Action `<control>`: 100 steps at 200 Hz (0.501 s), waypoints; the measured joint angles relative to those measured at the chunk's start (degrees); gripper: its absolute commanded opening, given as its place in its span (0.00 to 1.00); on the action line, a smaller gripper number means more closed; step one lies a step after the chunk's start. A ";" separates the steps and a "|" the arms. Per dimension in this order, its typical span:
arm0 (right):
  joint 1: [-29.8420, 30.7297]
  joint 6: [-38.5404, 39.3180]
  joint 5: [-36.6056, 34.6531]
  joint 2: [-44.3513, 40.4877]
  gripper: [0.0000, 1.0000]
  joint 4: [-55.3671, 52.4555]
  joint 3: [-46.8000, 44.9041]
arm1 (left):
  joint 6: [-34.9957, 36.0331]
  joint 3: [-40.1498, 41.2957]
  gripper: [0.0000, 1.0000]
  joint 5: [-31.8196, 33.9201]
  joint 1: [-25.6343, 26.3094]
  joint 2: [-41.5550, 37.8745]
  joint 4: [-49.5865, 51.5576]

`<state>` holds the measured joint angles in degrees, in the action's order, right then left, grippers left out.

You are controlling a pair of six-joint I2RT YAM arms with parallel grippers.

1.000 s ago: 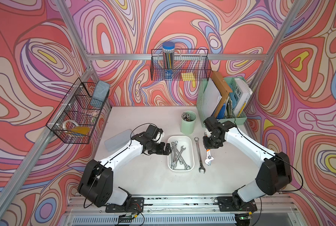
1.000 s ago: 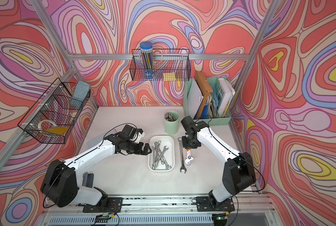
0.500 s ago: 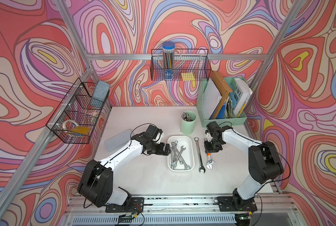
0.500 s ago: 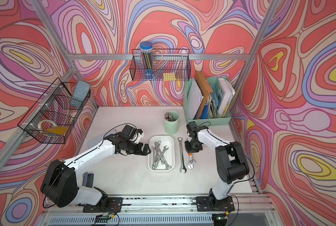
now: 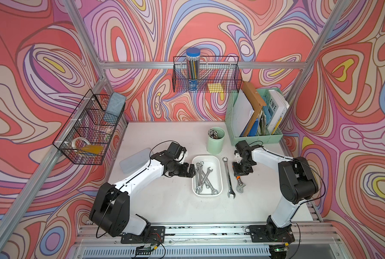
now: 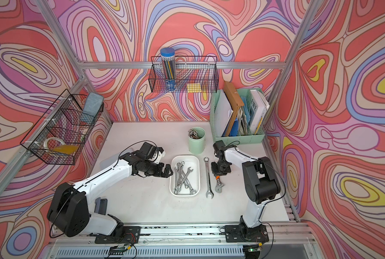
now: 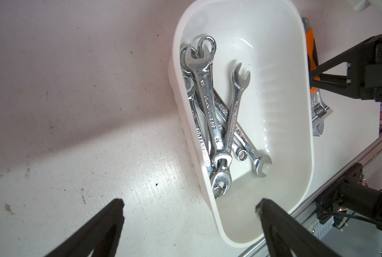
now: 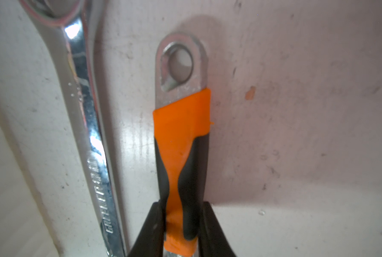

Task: Take out the wrench from the storage box
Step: Place the wrench at the center of the board, then pick up the wrench from the storage box.

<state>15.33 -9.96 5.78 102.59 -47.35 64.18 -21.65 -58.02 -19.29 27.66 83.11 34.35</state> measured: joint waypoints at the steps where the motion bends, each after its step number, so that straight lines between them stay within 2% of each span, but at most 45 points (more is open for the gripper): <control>1: 0.00 0.00 0.00 0.00 0.27 0.00 0.00 | 0.00 0.00 0.99 0.00 0.00 0.02 0.02; 24: 0.00 -0.35 -0.57 0.22 0.37 0.11 0.00 | 0.24 0.00 0.99 0.00 0.00 0.20 0.07; 69: -0.17 -0.42 -1.79 -0.55 0.39 -1.99 1.38 | 0.22 -0.02 0.99 0.00 0.00 0.20 0.28; 100: -0.17 -1.53 -1.07 -5.95 0.44 -4.50 4.33 | 0.22 -0.02 0.99 0.00 0.00 0.04 0.42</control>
<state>15.16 -11.49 4.71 96.64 -51.86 68.51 -21.43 -58.04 -19.29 27.66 83.15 34.76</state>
